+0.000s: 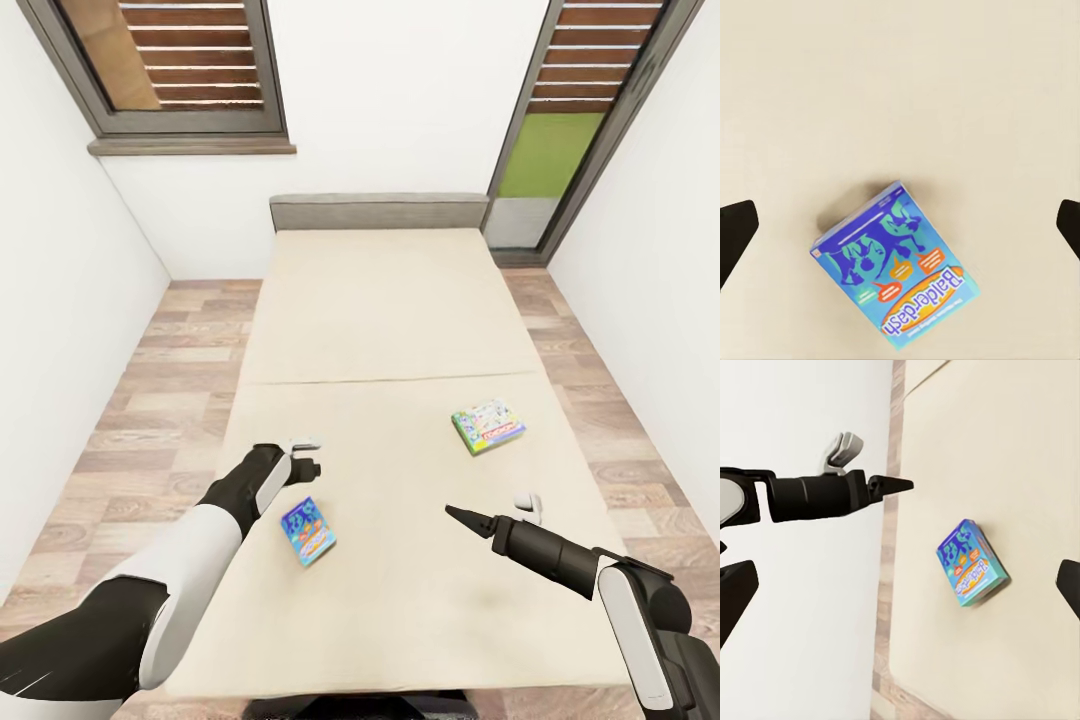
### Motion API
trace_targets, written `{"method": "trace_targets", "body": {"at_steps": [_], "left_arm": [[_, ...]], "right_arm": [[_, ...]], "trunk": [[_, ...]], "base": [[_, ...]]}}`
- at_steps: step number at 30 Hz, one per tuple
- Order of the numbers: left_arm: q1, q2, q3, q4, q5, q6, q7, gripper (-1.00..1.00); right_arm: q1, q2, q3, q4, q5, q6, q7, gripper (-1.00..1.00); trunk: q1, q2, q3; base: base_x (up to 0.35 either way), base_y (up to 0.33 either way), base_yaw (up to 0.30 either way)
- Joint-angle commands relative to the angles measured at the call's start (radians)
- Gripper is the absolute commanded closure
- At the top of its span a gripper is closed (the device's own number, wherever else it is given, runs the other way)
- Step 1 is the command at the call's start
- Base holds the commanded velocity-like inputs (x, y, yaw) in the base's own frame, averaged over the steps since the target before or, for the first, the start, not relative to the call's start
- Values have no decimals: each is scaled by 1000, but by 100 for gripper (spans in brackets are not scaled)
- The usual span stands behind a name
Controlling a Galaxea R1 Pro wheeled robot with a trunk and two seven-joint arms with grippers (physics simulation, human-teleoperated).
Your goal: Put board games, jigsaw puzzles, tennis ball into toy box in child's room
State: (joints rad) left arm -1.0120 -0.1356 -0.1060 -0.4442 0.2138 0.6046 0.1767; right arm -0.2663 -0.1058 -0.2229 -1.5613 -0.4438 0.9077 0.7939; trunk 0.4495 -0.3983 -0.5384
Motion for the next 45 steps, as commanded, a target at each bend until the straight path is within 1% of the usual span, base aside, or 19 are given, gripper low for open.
{"method": "trace_targets", "body": {"at_steps": [1,10,25,29,34,45], "left_arm": [[0,0,-8,-1,10,-5,9,-100],[0,-1,-15,-1,7,-37,11,-100],[0,-1,-18,-1,7,-47,11,-100],[0,-1,-19,-1,7,-67,11,-100],[0,-2,-20,3,6,-112,12,-100],[0,-2,-20,5,6,-128,12,-100]], "right_arm": [[-1,0,-1,0,0,5,3,-100],[-1,1,1,0,0,4,-12,-100],[-1,3,3,0,0,3,-16,-100],[-1,4,4,0,0,2,-16,-100],[-1,4,5,1,0,2,-16,-100],[-1,5,6,1,0,2,-16,-100]], "trunk": [[0,-2,-3],[0,-2,-18],[0,-2,-42],[0,-2,-49],[0,-2,-57],[0,-2,-75]], "base": [[0,0,0],[0,0,0],[0,0,0],[0,0,0],[0,0,0],[0,0,0]]}}
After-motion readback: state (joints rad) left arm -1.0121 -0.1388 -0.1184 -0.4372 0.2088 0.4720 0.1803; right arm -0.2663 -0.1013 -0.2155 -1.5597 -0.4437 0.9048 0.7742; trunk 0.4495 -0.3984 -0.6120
